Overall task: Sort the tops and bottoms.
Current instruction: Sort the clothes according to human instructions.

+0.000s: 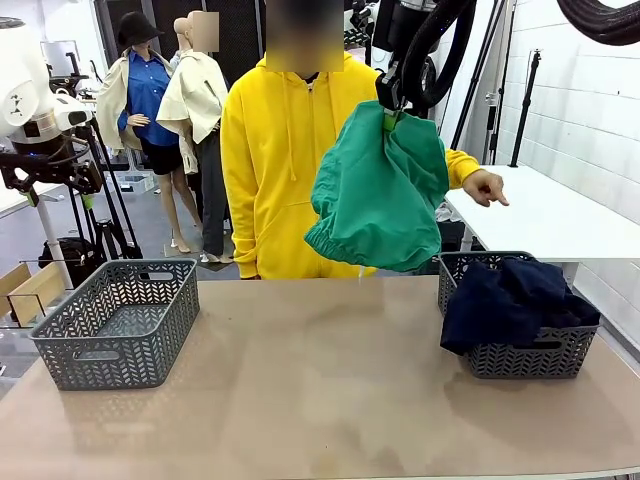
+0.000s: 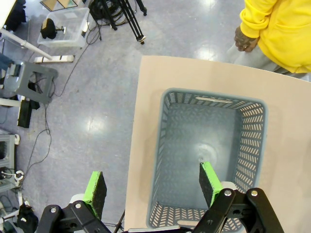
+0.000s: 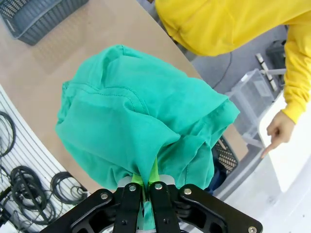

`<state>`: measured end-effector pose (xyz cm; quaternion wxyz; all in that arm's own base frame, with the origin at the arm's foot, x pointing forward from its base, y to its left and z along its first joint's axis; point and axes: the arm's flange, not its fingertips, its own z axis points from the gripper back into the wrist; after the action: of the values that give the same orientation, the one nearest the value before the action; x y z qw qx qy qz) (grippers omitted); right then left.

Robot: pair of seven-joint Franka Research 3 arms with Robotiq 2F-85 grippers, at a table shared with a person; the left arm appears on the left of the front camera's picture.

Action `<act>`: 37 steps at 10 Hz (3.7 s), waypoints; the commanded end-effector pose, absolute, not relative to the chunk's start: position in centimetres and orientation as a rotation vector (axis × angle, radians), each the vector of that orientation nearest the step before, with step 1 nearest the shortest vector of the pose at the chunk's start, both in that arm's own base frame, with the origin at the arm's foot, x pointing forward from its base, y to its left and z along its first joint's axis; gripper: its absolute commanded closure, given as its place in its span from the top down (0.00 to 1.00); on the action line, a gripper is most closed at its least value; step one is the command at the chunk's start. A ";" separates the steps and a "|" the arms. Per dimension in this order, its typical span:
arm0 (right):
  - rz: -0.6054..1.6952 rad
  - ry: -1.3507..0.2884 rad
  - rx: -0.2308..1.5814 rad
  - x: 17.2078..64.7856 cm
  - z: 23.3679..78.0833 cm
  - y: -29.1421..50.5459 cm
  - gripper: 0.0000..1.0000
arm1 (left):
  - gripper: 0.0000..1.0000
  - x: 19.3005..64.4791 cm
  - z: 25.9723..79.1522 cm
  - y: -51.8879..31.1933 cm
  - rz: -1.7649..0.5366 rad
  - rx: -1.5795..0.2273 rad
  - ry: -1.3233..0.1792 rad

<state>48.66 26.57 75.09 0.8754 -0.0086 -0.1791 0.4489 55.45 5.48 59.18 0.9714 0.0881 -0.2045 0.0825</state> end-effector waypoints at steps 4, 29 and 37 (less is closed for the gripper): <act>0.934 -0.376 -0.022 48.5 75.1 26.4 0.00 | 1.00 55.6 59.4 5.5 0.172 0.190 -0.410; 0.179 -0.414 -0.219 50.7 62.4 2.9 0.00 | 1.00 55.6 59.4 5.5 0.172 0.190 -0.410; 0.147 -0.226 -0.146 51.4 46.9 5.3 0.00 | 1.00 55.6 59.4 5.5 0.172 0.190 -0.410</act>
<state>51.72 4.94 47.85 0.9851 -0.0878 -0.1228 0.0820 55.47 5.49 59.16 0.9714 0.0881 -0.2042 0.0826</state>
